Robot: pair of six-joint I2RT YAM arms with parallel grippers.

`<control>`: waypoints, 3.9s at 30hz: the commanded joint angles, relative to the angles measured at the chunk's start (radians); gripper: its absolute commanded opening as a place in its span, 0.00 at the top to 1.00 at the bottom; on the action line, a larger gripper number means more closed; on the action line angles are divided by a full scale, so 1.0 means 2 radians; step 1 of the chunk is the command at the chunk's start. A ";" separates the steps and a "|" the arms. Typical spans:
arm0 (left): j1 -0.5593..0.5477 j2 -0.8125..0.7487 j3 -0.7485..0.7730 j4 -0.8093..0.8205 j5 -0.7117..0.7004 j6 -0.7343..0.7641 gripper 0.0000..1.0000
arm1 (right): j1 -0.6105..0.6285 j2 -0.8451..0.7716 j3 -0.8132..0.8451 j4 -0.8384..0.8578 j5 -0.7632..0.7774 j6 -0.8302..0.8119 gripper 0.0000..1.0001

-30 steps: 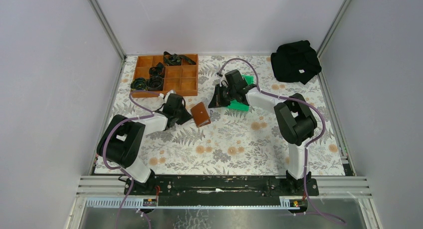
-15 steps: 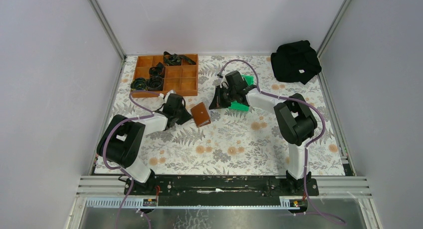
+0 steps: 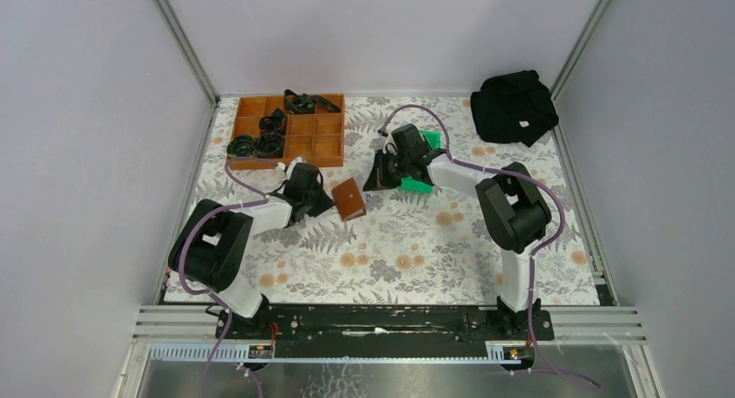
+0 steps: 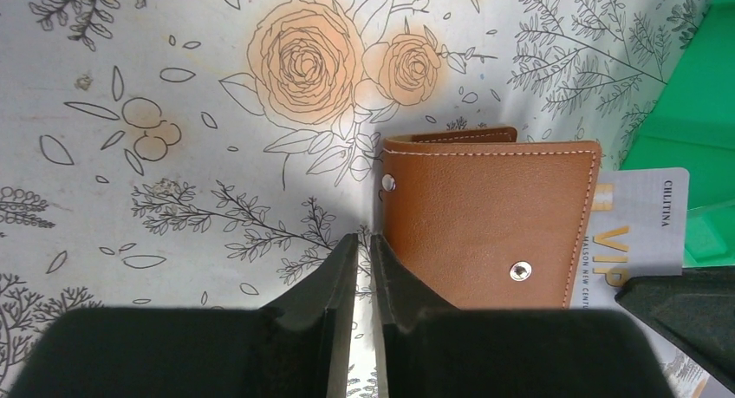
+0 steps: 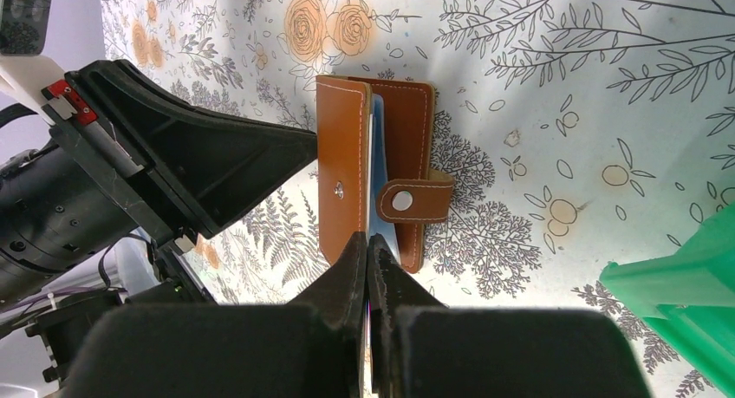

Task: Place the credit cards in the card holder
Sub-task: Open the card holder at the center of the board.

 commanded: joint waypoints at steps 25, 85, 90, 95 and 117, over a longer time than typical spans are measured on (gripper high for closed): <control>-0.019 0.005 -0.042 -0.060 0.009 0.006 0.82 | 0.021 -0.058 0.008 -0.017 0.035 -0.011 1.00; -0.039 -0.088 -0.129 -0.083 0.062 -0.016 0.80 | 0.137 -0.009 -0.006 -0.041 0.173 -0.078 1.00; -0.039 -0.151 -0.117 -0.170 0.038 -0.020 0.78 | 0.159 -0.008 -0.004 -0.058 0.229 -0.103 1.00; -0.040 -0.217 -0.089 -0.252 0.009 -0.028 0.77 | 0.184 -0.008 -0.009 -0.068 0.295 -0.125 1.00; -0.041 -0.375 -0.087 -0.225 -0.087 -0.156 0.47 | 0.264 -0.029 -0.009 -0.104 0.491 -0.172 1.00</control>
